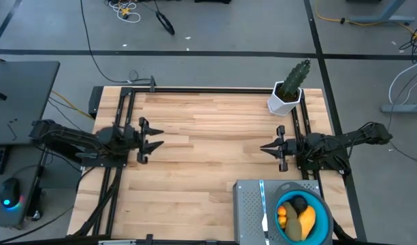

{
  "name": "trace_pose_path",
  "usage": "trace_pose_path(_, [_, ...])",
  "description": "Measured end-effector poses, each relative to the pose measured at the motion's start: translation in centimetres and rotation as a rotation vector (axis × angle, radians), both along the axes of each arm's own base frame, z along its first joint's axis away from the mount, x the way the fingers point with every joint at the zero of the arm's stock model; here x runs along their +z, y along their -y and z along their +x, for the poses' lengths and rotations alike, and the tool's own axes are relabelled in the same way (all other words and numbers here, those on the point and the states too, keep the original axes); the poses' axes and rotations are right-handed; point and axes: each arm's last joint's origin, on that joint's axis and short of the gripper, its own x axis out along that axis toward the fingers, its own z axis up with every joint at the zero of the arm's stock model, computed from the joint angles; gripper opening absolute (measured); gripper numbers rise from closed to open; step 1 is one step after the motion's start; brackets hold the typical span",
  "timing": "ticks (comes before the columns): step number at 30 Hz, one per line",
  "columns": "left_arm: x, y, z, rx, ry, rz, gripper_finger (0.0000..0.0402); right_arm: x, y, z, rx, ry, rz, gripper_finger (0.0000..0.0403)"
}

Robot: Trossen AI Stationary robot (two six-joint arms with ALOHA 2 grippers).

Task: Pick & Place Fruit
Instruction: Return To Home Position

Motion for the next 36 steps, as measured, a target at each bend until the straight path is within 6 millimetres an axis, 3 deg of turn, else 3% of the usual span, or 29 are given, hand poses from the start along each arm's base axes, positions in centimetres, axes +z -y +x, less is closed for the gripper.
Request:
trace_pose_path(15, [0.8, -0.1, -1.5, 0.127, 0.058, 0.035, 0.0208, 1.7, 0.2, -0.7, 0.0, 0.028, 0.009, 0.0048])
trace_pose_path(24, [0.7, -0.3, -2.3, 0.155, 0.065, 0.005, 0.0208, 1.8, 0.2, -1.0, 0.0, 0.01, 0.004, 0.0048])
trace_pose_path(31, [-0.6, -0.3, -2.1, 0.178, -0.074, 0.041, 0.0208, 0.4, 0.2, -0.9, 0.0, -0.071, -0.019, 0.0048])
trace_pose_path(36, [-1.4, -0.4, -2.0, 0.2, -0.145, -0.027, 0.0208, -0.9, 0.3, -0.8, -0.039, -0.08, -0.049, 0.0048])
